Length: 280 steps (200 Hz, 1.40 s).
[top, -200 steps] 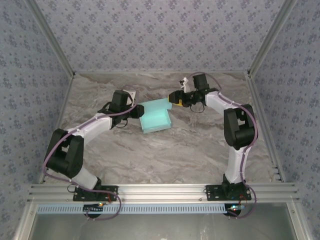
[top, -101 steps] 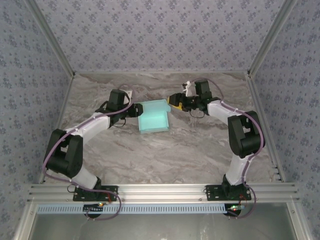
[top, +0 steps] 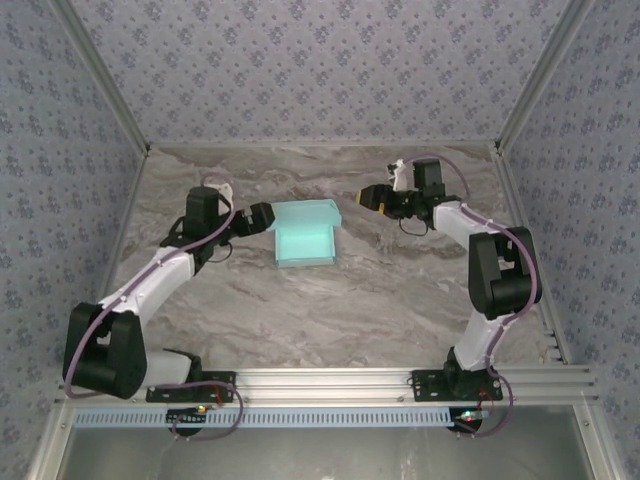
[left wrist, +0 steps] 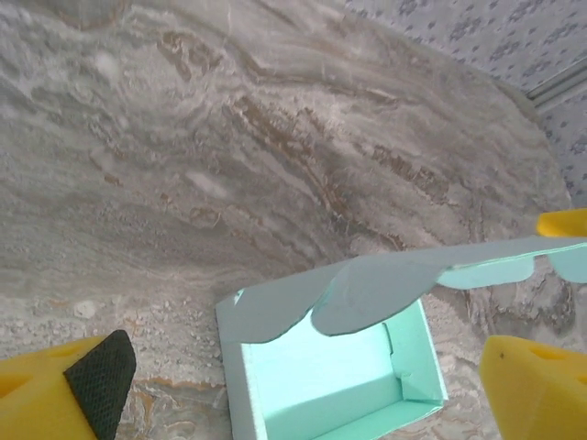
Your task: Fold the paper box
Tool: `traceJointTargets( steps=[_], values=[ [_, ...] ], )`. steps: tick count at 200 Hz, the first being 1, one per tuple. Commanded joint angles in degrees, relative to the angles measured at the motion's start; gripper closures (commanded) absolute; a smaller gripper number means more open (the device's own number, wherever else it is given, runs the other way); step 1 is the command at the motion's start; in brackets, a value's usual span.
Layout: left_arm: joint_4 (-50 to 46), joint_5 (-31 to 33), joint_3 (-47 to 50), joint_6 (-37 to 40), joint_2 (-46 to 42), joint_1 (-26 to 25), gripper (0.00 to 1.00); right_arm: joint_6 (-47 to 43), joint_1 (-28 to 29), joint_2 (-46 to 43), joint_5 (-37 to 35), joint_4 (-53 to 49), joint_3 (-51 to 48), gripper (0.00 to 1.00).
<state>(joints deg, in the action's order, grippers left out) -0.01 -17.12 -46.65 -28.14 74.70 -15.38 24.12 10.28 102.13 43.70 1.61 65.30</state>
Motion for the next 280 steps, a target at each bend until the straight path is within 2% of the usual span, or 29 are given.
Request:
traceJointTargets(
  steps=[1, 24, 53, 86, 139, 156, 192, 219, 241, 271, 280],
  values=[
    [1.0, -1.7, 2.0, 3.9, 0.4, -0.4, 0.09, -10.9, 1.0, -2.0, 0.4, 0.7, -2.5, 0.43],
    [5.0, -2.4, 4.4, 4.1, 2.5, -1.5, 0.26, -11.2, 2.6, -0.9, 2.7, 3.6, -3.8, 0.46],
    [5.1, -0.8, 2.5, 7.1, 4.8, -3.5, 0.31, -14.5, 5.7, 0.2, 3.0, 4.8, -3.9, 0.44],
    [4.3, 6.9, 1.1, 15.3, 4.4, -8.0, 0.36, -18.3, 8.0, 1.0, 2.3, 5.1, -3.1, 0.40],
    [4.0, 11.0, -1.4, 16.8, 8.5, -8.4, 0.44, -19.5, 9.8, 2.5, -0.3, 3.6, -1.4, 0.41],
    [3.9, 11.2, -1.7, 16.6, 9.2, -8.4, 0.48, -19.2, 10.0, 2.3, -0.9, 3.3, -1.3, 0.45],
    [4.2, 10.1, -2.1, 16.3, 9.0, -8.4, 0.58, -18.5, 11.5, 2.3, -2.0, 1.6, -0.6, 0.58],
    [4.3, 7.9, -2.7, 16.1, 9.4, -8.4, 0.66, -17.7, 12.9, 2.2, -4.0, 0.8, -0.1, 0.64],
    [2.9, 7.9, -3.4, 15.9, 9.4, -8.3, 0.65, -17.0, 13.5, 1.8, -7.8, -0.3, -0.2, 0.62],
    [1.7, 11.3, -0.7, 16.4, 5.0, -6.5, 0.39, -16.7, 12.4, 1.2, -9.4, -0.9, -0.5, 0.67],
    [1.6, 13.3, 0.5, 16.9, 4.1, -5.7, 0.34, -16.9, 12.2, 1.1, -9.3, -1.4, -0.4, 0.67]
  ],
)
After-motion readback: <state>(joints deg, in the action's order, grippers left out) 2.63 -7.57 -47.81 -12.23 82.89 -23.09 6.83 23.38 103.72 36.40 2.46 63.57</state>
